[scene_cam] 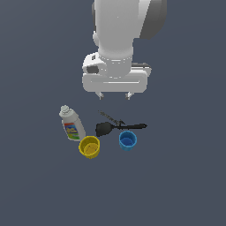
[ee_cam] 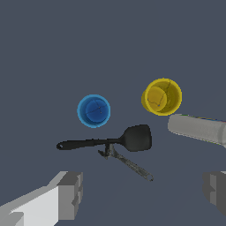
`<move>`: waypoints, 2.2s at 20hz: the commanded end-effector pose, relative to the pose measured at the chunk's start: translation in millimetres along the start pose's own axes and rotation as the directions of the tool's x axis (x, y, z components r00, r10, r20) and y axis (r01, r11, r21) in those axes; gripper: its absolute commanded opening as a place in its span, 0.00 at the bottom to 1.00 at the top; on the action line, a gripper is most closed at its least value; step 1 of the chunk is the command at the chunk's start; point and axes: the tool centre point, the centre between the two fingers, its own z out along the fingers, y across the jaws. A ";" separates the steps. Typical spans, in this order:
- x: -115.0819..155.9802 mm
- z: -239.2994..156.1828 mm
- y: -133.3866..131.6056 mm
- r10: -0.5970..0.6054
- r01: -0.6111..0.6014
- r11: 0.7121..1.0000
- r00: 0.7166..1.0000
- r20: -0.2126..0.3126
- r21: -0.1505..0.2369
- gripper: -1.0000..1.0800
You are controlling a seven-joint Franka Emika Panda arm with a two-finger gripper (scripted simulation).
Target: Pick up a designated object from a clutter of objects.
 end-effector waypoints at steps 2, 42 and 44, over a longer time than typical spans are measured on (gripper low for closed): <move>0.0 -0.2 0.4 0.000 0.000 1.000 1.000 0.000 0.000 0.62; 75.0 161.9 -28.6 -0.450 0.442 0.893 0.873 0.188 0.085 0.62; 77.5 174.6 -31.1 -0.477 0.467 0.879 0.857 0.196 0.099 0.62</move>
